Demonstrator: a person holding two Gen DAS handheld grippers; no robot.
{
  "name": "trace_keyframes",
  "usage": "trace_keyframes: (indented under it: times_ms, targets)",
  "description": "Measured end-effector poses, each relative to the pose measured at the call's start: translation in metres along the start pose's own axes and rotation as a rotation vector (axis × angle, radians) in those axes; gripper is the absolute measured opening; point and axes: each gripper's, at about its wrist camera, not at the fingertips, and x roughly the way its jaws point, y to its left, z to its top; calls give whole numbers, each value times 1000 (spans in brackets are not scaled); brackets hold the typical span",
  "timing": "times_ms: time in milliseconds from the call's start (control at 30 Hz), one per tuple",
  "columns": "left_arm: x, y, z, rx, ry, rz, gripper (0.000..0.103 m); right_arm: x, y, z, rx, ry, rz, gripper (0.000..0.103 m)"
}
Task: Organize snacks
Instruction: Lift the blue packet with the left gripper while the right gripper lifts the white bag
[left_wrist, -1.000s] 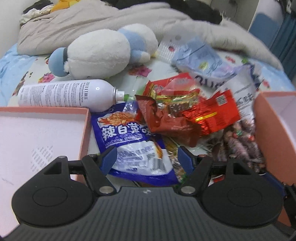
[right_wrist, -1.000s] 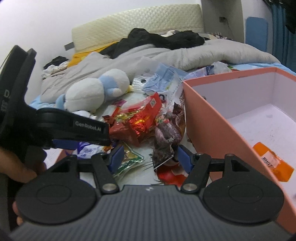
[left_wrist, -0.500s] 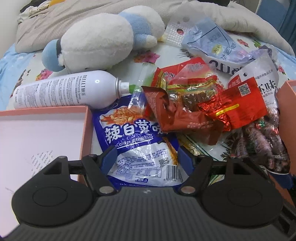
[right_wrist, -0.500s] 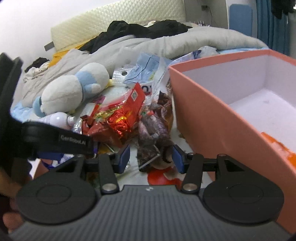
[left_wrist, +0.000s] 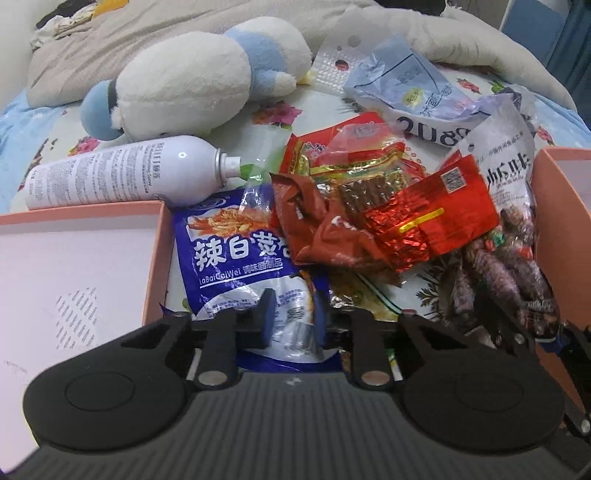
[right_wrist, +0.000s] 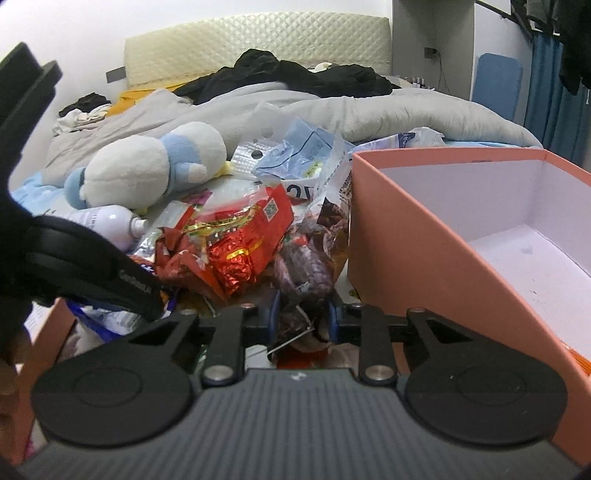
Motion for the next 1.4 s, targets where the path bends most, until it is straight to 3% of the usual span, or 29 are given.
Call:
trace_keyframes:
  times_ms: [233,567,933,1100,1200,1233,1300,1333,1367,1400]
  targets:
    - [-25,-1,-22,-34,-22,-5,13,-32,-5,-2,15,15,44,25]
    - [-81,0,-83,-119,-57,-21,10,-82,-18,-19,54,81,109,21]
    - [-147,-12,-164,-220,-84,-100,10,-154,-43,-44,79,211,304,21]
    - [-148,-12,-198,-282,-38,-120,10,-162,-54,-59,109,261,360,22]
    - [-147,-5,-211,-326,-17,-137,10,-159,-58,-69,97,291,337,24]
    - [-146,-3,-212,-329,-6,-143,11,-157,-60,-71,96,304,328,29]
    - [-148,-1,-214,-314,12,-160,14,-159,-66,-74,84,343,310,40]
    - [-150,0,-214,-310,9,-163,23,-160,-69,-75,81,353,310,49]
    - [-152,2,-215,-302,2,-164,40,-164,-72,-77,82,357,309,59]
    - [-155,3,-215,-290,-7,-159,50,-167,-75,-78,80,360,303,63]
